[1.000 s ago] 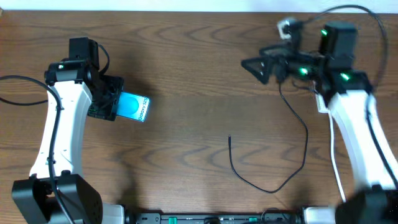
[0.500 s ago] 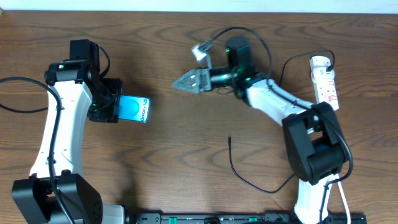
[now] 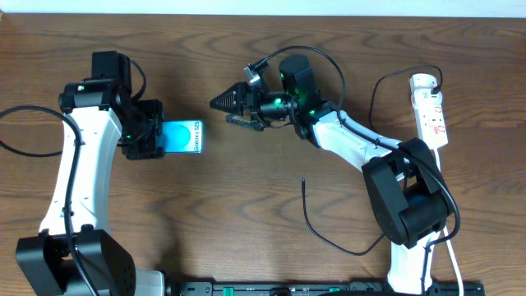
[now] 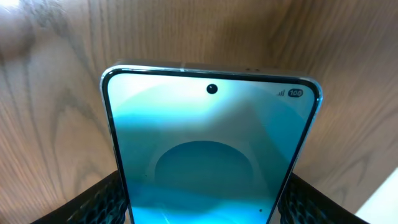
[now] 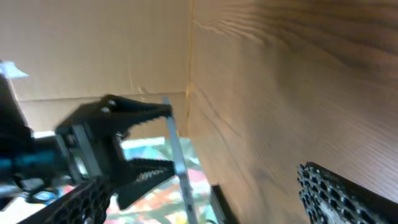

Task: Plug charger to phone and switch on socket
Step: 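Move the right gripper toward the phone held by the left gripper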

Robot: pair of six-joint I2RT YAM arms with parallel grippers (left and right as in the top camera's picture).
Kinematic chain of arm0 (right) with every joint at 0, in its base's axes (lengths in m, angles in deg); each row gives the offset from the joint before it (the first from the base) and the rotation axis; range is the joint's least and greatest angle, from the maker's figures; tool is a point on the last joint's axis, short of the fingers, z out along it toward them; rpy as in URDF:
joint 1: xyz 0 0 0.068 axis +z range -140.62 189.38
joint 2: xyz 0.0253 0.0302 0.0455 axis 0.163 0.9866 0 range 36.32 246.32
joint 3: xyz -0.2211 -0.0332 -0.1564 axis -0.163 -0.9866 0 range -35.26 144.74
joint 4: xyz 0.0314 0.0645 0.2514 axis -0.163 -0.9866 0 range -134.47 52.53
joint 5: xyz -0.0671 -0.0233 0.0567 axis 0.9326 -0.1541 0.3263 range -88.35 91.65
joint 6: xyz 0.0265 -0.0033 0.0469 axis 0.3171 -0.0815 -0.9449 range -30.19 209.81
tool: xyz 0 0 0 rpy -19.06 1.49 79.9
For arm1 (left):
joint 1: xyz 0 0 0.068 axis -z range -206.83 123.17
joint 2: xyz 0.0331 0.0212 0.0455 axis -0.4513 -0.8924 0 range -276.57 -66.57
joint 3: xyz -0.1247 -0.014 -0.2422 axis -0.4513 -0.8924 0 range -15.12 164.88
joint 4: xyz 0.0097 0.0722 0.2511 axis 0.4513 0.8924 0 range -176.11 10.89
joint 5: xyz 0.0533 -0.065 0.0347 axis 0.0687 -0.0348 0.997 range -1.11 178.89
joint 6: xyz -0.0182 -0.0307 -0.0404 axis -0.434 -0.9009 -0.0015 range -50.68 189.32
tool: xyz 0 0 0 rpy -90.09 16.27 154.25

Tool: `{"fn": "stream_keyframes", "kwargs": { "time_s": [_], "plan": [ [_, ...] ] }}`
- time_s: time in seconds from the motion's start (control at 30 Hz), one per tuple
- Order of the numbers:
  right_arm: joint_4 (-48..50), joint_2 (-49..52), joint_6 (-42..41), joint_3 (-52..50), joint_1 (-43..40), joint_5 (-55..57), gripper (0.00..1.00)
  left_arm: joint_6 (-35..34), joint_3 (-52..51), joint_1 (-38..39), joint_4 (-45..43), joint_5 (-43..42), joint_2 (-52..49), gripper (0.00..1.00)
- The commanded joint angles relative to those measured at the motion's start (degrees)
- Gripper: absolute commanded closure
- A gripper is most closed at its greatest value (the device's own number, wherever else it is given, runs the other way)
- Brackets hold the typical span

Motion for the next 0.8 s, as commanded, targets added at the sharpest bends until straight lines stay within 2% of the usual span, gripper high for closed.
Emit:
{"fn": "stream_keyframes", "kwargs": {
  "time_s": [0.0,0.13,0.27,0.77],
  "plan": [
    [4.5,-0.6,-5.6,0.8,1.0,-3.1,0.05,-0.9,0.7,0.0,-0.7,-2.3,0.3,0.93],
    [8.5,-0.6,-7.1,0.8,1.4,-6.3,0.05,-0.9,0.7,0.0,-1.2,-3.0,0.3,0.93],
    [8.6,-0.6,-7.0,0.8,1.5,-8.0,0.05,-0.9,0.7,0.0,-2.1,-6.7,0.3,0.93],
    [8.4,-0.6,-4.8,0.8,5.9,-6.0,0.08,-1.3,0.7,0.3,-0.5,-10.1,0.3,0.93]
  ]
}}
